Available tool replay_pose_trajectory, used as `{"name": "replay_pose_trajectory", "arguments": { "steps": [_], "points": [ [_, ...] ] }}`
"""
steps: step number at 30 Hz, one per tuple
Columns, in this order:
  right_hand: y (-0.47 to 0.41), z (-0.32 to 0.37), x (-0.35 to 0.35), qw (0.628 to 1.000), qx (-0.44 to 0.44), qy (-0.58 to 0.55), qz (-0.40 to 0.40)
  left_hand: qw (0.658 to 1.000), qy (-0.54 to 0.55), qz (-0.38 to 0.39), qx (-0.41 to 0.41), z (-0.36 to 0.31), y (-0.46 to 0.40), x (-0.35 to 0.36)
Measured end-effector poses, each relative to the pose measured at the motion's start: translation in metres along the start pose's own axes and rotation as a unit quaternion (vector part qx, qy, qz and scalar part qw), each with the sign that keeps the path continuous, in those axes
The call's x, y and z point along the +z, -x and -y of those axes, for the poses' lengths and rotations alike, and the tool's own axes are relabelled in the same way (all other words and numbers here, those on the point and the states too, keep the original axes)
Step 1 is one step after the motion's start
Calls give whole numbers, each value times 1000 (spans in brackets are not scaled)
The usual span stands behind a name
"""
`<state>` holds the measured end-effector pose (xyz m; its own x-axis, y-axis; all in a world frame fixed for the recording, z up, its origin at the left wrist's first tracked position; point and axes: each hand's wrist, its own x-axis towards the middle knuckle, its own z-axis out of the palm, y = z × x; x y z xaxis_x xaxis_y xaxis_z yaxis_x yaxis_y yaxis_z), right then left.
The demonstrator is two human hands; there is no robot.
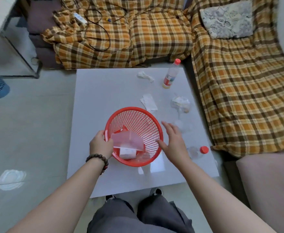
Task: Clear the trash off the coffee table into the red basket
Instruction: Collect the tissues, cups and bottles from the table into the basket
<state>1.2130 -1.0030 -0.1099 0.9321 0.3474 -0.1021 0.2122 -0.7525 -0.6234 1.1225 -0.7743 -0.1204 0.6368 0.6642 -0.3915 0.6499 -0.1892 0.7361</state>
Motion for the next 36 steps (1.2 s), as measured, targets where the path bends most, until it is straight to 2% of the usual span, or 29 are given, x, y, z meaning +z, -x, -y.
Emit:
{"name": "replay_pose_trajectory", "arguments": {
  "steps": [4,8,11,15,19,23,26,30,33,36],
  "points": [
    [6,-69,-40,990,88,91,-56,1000,-13,-19,-18,-2,6,30],
    [0,-133,-65,985,131,107,-21,997,-19,-63,-39,-7,20,63],
    [-8,-166,-69,986,94,123,59,992,-17,-102,-66,-15,41,90],
    [-9,-199,-66,985,38,59,160,983,-8,-146,-115,-20,84,126],
    [-8,-215,-67,985,4,2,175,973,1,-167,-158,-20,127,148],
    [-16,-216,-75,980,-38,-1,193,967,13,-192,-168,-23,154,155],
    [-24,-212,-89,988,-17,-30,152,963,16,-211,-165,-28,161,153],
    [-43,-180,-128,990,1,-140,-12,964,20,-220,-147,-38,157,143],
    [-52,-147,-164,965,-33,-228,-123,967,34,-213,-135,-49,151,138],
    [-50,-119,-183,948,-94,-276,-130,972,59,-196,-116,-64,147,143]
  ]
}}
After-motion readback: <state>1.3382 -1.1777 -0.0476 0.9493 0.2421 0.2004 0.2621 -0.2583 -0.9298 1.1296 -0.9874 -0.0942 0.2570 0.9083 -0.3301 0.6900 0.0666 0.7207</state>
